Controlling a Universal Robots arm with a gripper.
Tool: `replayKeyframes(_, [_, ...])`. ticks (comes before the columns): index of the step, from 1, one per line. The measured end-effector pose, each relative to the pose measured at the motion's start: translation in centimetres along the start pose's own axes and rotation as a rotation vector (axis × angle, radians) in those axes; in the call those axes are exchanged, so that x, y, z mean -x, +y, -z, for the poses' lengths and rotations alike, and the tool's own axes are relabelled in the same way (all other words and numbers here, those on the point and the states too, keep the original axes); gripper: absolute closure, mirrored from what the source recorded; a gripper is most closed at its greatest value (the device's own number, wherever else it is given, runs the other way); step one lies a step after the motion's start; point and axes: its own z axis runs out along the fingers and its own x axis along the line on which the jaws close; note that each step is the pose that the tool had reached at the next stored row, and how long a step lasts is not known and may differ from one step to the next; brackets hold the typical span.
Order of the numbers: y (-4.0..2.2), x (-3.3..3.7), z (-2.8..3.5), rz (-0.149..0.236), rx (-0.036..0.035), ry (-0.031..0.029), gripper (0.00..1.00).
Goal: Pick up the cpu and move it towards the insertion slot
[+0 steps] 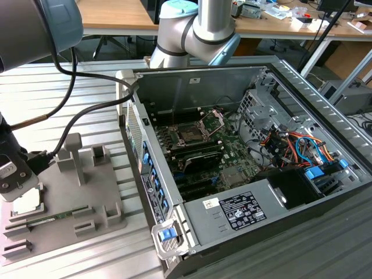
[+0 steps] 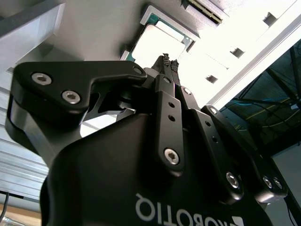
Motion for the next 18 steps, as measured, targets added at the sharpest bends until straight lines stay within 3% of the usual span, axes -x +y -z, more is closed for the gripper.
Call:
replayKeyframes(7, [0.0,0.0,-0.02,0.0,0.0,0.0001,0.89])
replayKeyframes(9, [0.0,0.0,-0.03,0.0,0.0,0.0001,0.84])
replayKeyframes(12, [0.0,0.0,-0.04,0.0,0.0,0.0,0.65])
replayKeyframes(13, [0.0,0.0,-0.04,0.0,0.0001,0.0,0.52])
replayKeyframes(18, [0.0,0.0,-0.06,0.0,0.0,0.0,0.52])
